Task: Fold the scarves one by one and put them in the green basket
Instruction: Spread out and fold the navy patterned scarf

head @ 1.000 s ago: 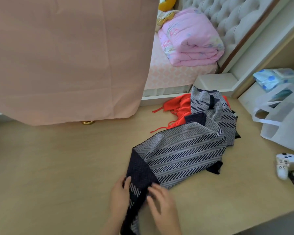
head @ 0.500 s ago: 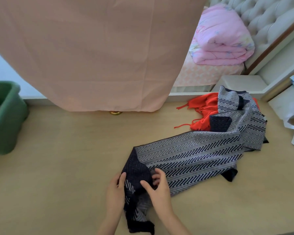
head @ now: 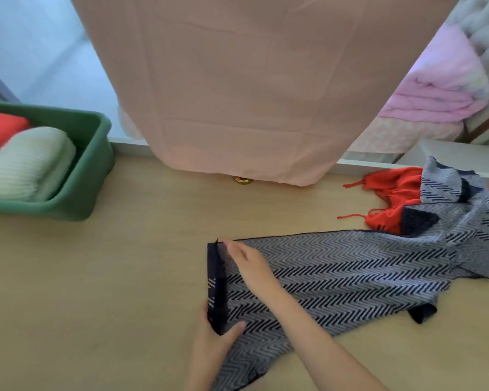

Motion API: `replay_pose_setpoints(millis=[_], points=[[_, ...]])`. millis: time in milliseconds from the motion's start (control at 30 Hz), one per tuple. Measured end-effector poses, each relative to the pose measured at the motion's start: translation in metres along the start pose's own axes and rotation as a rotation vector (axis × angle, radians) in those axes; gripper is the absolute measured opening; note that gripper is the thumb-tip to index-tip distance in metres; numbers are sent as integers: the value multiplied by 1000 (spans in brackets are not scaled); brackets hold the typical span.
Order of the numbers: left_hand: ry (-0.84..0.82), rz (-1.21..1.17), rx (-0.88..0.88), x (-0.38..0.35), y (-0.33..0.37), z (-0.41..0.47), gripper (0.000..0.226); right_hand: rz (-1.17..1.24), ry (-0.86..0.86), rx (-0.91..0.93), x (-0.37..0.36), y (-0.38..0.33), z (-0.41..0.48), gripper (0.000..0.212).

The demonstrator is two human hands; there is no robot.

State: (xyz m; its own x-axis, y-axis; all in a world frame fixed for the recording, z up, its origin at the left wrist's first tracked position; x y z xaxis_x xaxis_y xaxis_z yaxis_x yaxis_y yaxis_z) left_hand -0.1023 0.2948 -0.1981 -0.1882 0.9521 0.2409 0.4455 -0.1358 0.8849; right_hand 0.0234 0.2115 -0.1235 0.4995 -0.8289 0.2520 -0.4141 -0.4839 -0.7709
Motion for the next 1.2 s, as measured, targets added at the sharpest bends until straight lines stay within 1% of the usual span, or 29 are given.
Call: replay_pose_setpoints(millis=[33,67,100,133,200,267,300,367,467,500,533,600,667,700,733,833,933,1000,1067,1200], points=[[4,27,29,0,-6,-4,82,-128,15,12,0,3,6,43],[52,16,48,6,-12,-5,70,-283,27,30,1,9,11,43],[135,12,39,19,-18,-4,56,-457,15,55,-2,16,15,46],[224,32,11,34,-24,-3,48,-645,-23,78,-9,27,18,52],[325,95,-14,61,-36,-1,33,-971,-106,115,-24,53,20,71],[346,156,-30,83,-40,3,22,-1106,-96,168,-35,66,19,88],[353,177,-35,93,-40,3,19,-1142,-77,186,-42,69,19,90],[435,264,-79,120,-36,2,21,-1180,-42,197,-62,68,18,89],[609,631,-194,155,-31,-9,36,-1174,62,173,-100,61,25,89],[623,693,-266,156,-25,-15,37,-1167,86,144,-113,57,27,90],[591,706,-355,150,-19,-21,37,-1143,72,97,-128,56,30,90],[435,739,-476,131,-22,-28,39,-1149,92,103,-157,43,36,87],[241,793,-425,120,-46,-26,54,-1164,119,165,-185,25,42,86],[194,808,-370,126,-60,-25,59,-1168,128,192,-198,16,45,88],[197,823,-337,136,-71,-25,61,-1169,126,192,-210,11,49,90],[281,860,-267,188,-86,-24,64,-1174,117,221,-244,-11,57,94],[356,896,-169,257,-104,-19,66,-1207,31,268,-291,-32,62,98],[333,931,-144,297,-115,-16,66,-1204,42,282,-323,-49,67,97],[319,963,-146,334,-120,-12,66,-1232,30,258,-358,-60,75,97],[333,990,-142,409,-129,-2,67,-1203,7,294,-425,-96,93,98]])
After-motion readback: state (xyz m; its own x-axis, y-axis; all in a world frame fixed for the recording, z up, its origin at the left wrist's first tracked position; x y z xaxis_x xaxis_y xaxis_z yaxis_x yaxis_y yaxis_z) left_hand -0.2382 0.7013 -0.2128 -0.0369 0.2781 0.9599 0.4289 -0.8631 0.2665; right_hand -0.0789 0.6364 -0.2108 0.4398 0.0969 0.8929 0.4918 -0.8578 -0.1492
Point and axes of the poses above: each hand's wrist, its own z-axis towards the middle knuckle, its own x-axis out of the back of the hand, y = z × x, the point moved 10 cm from there along z, towards the middle knuckle, and after that the axes turned 10 degrees about -x, right-handed, at the moved point
